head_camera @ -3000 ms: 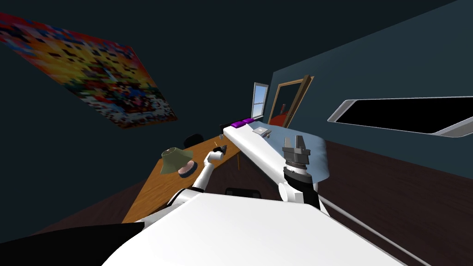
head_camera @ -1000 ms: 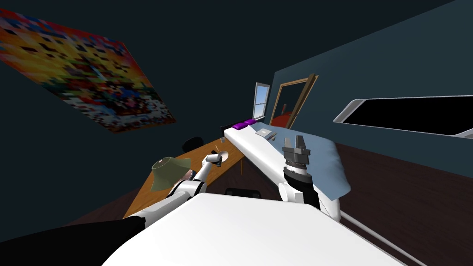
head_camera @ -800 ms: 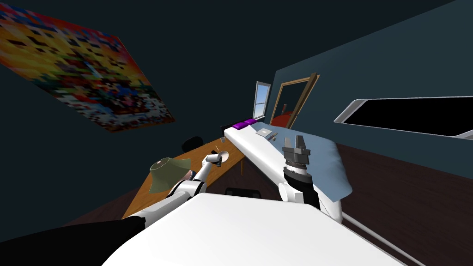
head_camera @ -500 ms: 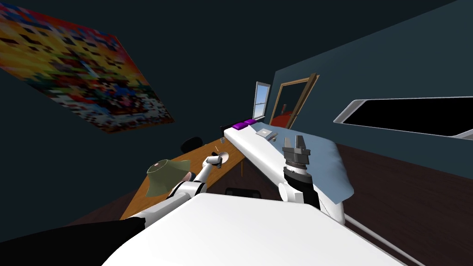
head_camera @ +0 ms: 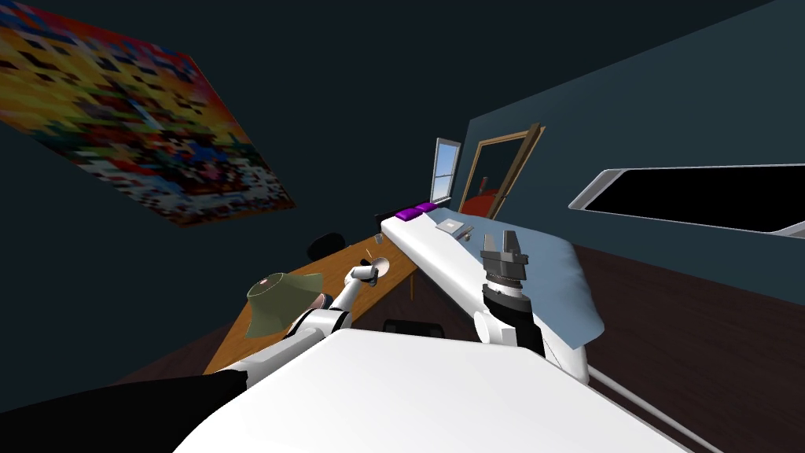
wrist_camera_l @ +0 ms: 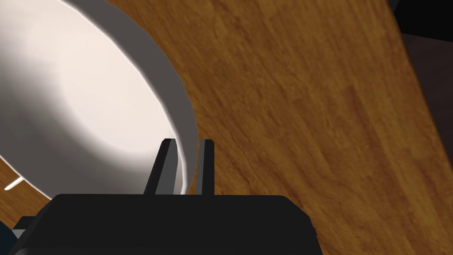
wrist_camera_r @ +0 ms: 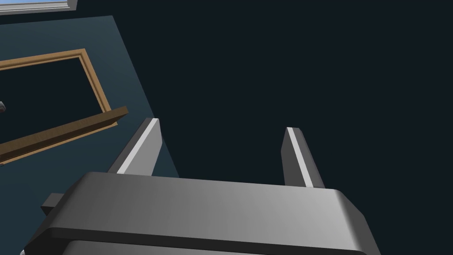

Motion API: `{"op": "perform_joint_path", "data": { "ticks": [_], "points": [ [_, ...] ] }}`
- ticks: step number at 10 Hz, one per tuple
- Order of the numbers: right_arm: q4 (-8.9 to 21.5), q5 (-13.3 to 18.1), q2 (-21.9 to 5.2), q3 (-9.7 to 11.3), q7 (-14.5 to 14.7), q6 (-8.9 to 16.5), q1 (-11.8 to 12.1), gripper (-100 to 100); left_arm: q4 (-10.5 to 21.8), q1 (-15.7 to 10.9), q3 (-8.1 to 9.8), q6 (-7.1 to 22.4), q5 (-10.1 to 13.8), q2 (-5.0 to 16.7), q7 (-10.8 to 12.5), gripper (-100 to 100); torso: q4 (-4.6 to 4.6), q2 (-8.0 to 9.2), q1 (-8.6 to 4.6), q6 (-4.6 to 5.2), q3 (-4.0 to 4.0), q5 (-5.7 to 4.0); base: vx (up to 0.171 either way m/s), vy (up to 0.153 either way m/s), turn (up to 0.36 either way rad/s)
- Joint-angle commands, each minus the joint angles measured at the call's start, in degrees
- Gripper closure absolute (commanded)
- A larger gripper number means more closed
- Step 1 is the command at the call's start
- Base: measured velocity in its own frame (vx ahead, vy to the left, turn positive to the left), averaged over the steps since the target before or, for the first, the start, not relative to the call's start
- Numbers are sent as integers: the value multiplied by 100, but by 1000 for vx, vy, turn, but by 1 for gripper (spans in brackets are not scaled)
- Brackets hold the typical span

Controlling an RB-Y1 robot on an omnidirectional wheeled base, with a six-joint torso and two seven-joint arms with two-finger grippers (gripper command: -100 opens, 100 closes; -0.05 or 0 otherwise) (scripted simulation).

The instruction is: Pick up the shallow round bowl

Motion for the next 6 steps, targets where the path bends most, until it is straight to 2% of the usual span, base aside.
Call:
{"op": "perform_joint_path", "data": {
  "ticks": [1,2,3,5,6],
  "points": [
    [0,0,0,0,0,0,0,0,0,0,0,0,0,0,0,100,0,0,0,0,0,0,0,0,0],
    [0,0,0,0,0,0,0,0,1,1,0,1,0,0,0,0,1,1,0,0,1,0,0,0,0],
    [0,0,0,0,0,0,0,0,-119,-53,19,176,44,56,-25,100,2,3,-1,0,2,-1,-41,-11,26],
    [0,0,0,0,0,0,-1,0,-127,-46,11,161,21,40,-5,100,9,25,-11,-1,16,-3,-40,-19,10],
    [0,0,0,0,0,0,0,0,-141,-44,11,186,21,41,-4,0,8,20,-8,-1,14,-3,0,0,0]
  ]
}}
